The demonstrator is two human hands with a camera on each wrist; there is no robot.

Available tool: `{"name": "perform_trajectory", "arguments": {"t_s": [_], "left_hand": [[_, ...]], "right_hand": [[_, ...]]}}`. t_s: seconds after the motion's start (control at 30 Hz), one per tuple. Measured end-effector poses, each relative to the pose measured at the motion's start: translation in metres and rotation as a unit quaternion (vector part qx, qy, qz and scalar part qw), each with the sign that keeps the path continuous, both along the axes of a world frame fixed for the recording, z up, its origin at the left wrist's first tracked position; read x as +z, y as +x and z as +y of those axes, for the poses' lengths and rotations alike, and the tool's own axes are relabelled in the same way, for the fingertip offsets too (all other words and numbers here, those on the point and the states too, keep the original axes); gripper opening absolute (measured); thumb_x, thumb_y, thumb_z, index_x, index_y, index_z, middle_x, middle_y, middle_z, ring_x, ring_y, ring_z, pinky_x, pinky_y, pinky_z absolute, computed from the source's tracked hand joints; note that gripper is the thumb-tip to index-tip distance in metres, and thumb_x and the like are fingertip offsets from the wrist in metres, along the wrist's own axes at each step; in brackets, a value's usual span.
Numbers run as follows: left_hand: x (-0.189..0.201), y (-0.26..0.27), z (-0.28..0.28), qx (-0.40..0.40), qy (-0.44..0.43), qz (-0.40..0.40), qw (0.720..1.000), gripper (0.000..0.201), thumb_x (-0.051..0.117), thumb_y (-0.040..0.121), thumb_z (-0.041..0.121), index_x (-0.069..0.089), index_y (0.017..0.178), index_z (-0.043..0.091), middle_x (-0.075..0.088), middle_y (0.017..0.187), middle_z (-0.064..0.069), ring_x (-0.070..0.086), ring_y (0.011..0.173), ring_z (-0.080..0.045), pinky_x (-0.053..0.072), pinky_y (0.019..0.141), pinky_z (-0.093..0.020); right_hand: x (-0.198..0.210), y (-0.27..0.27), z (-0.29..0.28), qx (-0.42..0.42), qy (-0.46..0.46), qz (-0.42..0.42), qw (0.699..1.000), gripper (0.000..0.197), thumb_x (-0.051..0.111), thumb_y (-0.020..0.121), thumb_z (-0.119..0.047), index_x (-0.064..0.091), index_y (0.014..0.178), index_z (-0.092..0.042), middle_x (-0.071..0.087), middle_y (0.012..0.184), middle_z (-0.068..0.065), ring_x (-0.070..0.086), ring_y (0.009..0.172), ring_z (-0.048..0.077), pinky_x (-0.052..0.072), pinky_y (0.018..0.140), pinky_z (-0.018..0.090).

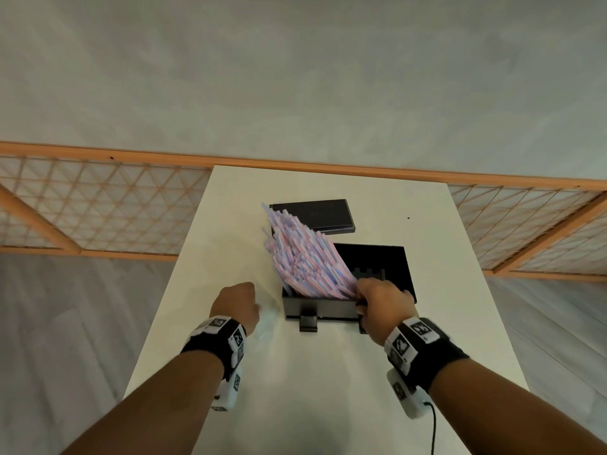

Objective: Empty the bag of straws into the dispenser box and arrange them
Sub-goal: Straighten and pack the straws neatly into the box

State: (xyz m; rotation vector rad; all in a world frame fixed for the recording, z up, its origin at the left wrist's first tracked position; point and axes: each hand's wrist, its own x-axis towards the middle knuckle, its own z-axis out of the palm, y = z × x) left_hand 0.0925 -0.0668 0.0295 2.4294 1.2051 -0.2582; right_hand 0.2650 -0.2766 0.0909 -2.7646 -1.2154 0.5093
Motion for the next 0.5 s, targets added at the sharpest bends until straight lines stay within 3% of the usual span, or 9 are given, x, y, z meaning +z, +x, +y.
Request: {"name": "perform_trajectory", "arguments": {"t_s": [0.07, 0.17, 0.23, 0.33, 0.5], "left_hand": [[-0.006, -0.001, 0.001, -0.032, 0.0, 0.016, 0.999, 0.017, 0.064, 0.096, 0.025, 0.06, 0.089, 0.01, 0.067, 0.106, -0.014, 0.064, 0.105, -0.034, 0.047, 0.079, -0.032], [-0.015, -0.005, 0.002, -0.031, 0.003, -0.005, 1.0, 0.021, 0.066, 0.095, 0.027, 0.07, 0.098, 0.006, 0.048, 0.101, -0.01, 0.062, 0.1, -0.035, 0.048, 0.086, -0.034], [-0.014, -0.008, 0.0, -0.03, 0.002, -0.025, 0.999, 0.017, 0.068, 0.092, 0.028, 0.065, 0.09, 0.011, 0.041, 0.097, -0.006, 0.061, 0.097, -0.035, 0.046, 0.082, -0.033], [-0.005, -0.011, -0.003, -0.024, -0.012, -0.082, 0.996, 0.026, 0.075, 0.087, 0.026, 0.05, 0.086, 0.018, 0.047, 0.088, 0.0, 0.059, 0.089, -0.031, 0.04, 0.075, -0.03], [0.023, -0.014, -0.011, -0.051, -0.025, -0.139, 0.989, 0.042, 0.073, 0.082, 0.012, 0.037, 0.065, 0.027, 0.045, 0.06, 0.011, 0.044, 0.056, -0.005, 0.029, 0.056, -0.017]], "right_hand": [[-0.003, -0.011, -0.01, 0.016, -0.003, -0.001, 1.0, 0.013, 0.054, 0.087, -0.02, 0.045, 0.091, -0.028, 0.059, 0.11, -0.005, 0.054, 0.109, 0.025, 0.041, 0.086, 0.039], [-0.009, -0.021, -0.018, 0.029, -0.007, 0.008, 1.0, 0.014, 0.053, 0.086, -0.019, 0.045, 0.092, -0.029, 0.059, 0.109, -0.005, 0.053, 0.108, 0.024, 0.037, 0.079, 0.036], [-0.011, -0.024, -0.019, 0.026, -0.004, 0.019, 0.999, 0.016, 0.055, 0.084, -0.017, 0.044, 0.088, -0.028, 0.06, 0.105, -0.004, 0.055, 0.105, 0.025, 0.035, 0.074, 0.034], [-0.011, -0.024, -0.02, 0.019, 0.013, 0.036, 0.999, 0.013, 0.056, 0.083, -0.02, 0.044, 0.084, -0.027, 0.061, 0.1, -0.004, 0.057, 0.1, 0.026, 0.04, 0.075, 0.033], [-0.007, -0.022, -0.02, 0.022, 0.033, 0.075, 0.996, 0.015, 0.06, 0.082, -0.032, 0.048, 0.077, -0.024, 0.063, 0.091, -0.004, 0.061, 0.092, 0.026, 0.051, 0.08, 0.034]]}}
